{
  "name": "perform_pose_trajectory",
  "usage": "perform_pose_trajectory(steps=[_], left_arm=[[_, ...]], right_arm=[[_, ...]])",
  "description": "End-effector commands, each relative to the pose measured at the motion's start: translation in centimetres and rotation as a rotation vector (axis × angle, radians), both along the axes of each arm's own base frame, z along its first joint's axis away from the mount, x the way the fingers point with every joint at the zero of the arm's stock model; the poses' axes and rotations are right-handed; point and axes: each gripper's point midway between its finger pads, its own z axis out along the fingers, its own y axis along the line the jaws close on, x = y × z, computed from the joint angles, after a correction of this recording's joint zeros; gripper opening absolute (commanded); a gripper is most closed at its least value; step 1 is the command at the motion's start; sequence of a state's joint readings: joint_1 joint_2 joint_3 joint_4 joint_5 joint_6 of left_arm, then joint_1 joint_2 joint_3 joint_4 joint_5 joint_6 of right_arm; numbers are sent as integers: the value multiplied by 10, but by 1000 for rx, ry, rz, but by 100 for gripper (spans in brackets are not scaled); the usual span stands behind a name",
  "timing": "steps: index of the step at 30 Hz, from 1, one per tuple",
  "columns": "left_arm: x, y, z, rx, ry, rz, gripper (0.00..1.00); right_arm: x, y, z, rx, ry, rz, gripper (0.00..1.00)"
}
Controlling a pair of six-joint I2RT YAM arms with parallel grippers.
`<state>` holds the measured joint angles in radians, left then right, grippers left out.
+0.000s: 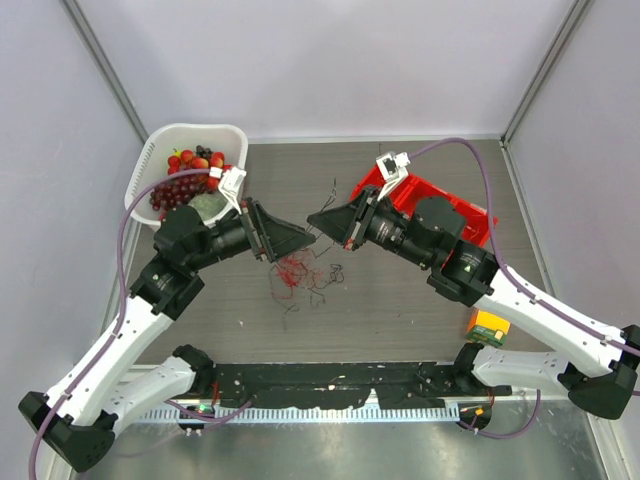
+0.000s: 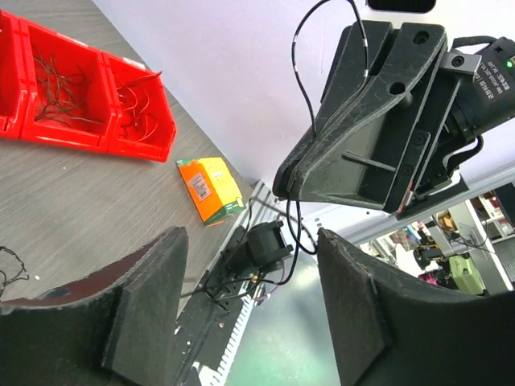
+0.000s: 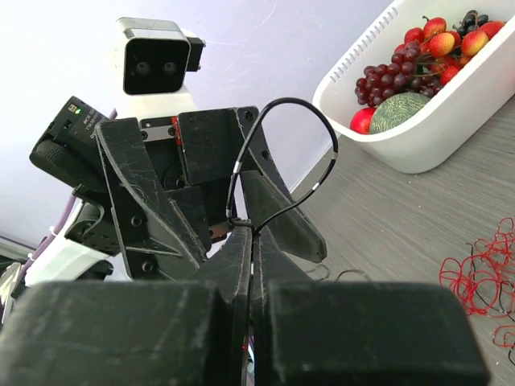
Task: Untangle the cables
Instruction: Untie the cable.
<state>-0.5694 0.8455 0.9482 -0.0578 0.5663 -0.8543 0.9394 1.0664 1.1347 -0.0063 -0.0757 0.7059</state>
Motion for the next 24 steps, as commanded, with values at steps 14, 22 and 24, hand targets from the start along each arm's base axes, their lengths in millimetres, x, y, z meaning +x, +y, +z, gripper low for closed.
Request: perform_pose_trajectory(steps=[14, 22, 24], left_arm=[[0, -8, 23, -98, -19, -35, 36], [-9, -17, 18, -76, 3, -93, 14], [-12, -17, 16, -63, -5, -103, 7]], right_arm=[[1, -4, 27, 58, -51, -20, 1], [3, -5, 29, 85, -32, -39, 1], [6, -8, 26, 87, -14, -59, 1]])
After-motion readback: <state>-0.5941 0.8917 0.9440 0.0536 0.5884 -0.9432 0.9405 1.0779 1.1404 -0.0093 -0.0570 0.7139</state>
